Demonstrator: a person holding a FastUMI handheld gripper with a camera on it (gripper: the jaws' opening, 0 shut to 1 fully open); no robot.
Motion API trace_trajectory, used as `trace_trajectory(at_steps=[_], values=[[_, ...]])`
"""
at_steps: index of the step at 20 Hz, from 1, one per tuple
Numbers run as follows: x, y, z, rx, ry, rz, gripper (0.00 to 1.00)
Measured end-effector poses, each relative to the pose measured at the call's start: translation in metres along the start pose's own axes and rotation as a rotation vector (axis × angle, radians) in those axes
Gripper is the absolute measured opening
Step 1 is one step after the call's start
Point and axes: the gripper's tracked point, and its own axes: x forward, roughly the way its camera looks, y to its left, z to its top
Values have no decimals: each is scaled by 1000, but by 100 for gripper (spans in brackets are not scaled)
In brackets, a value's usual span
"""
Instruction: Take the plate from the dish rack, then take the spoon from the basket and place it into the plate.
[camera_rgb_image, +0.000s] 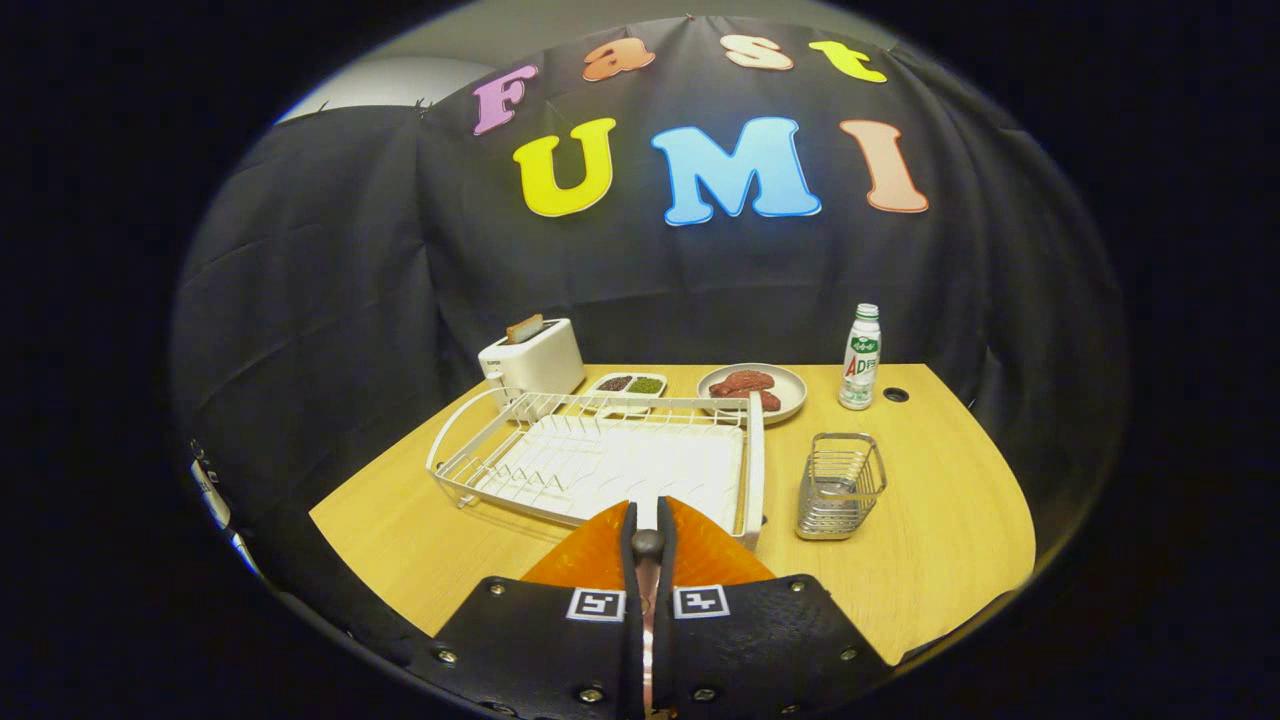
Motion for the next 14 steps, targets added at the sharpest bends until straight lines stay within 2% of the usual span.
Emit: trace_trajectory(at_steps=[6,9,10,13,14], values=[[19,18,-26,-40,58,39,4],[19,17,-20,-41,49,45,3],[18,13,-12,-30,31,31,10],[3,3,33,-53,-81,-11,18],[-1,1,46,-72,-108,-18,28]])
